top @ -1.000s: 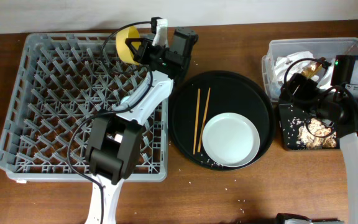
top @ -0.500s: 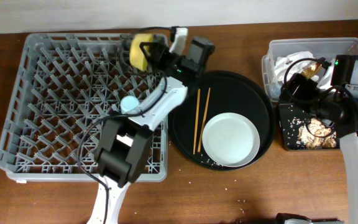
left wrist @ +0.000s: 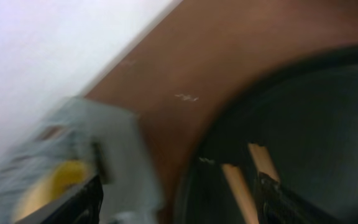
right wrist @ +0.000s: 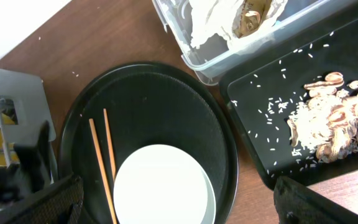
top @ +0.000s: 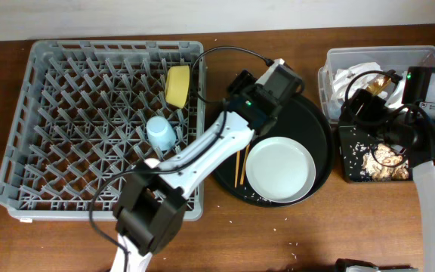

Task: Sort waste into correct bins and load items into the dishwasher rack

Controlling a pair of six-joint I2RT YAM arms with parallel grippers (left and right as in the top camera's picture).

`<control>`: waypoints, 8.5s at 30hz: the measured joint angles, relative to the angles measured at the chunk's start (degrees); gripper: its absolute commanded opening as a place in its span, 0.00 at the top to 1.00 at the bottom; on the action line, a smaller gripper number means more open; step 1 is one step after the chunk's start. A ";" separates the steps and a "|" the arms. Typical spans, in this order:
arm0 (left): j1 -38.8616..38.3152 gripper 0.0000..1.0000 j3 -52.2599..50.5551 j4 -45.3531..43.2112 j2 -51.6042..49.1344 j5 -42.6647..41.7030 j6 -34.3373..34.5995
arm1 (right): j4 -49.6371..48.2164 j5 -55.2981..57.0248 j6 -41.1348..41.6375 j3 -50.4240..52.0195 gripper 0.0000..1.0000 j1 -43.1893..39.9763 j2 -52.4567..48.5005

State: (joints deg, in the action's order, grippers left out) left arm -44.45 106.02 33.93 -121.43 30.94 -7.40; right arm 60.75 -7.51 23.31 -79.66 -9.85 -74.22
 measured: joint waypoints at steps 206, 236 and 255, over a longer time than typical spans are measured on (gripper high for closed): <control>32.11 1.00 56.68 62.69 -20.55 9.97 37.16 | -0.04 0.00 0.00 0.00 0.01 0.00 0.00; 29.09 0.77 46.34 61.79 -19.87 11.21 62.14 | -0.04 0.02 0.02 0.00 0.02 0.02 0.00; 24.52 0.19 50.34 62.51 -11.15 -3.93 44.02 | -0.04 0.00 0.02 0.00 0.01 0.00 0.00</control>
State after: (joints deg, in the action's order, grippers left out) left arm -19.92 156.35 96.44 -132.57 27.00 36.62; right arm 60.71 -7.51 23.33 -79.66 -9.85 -74.22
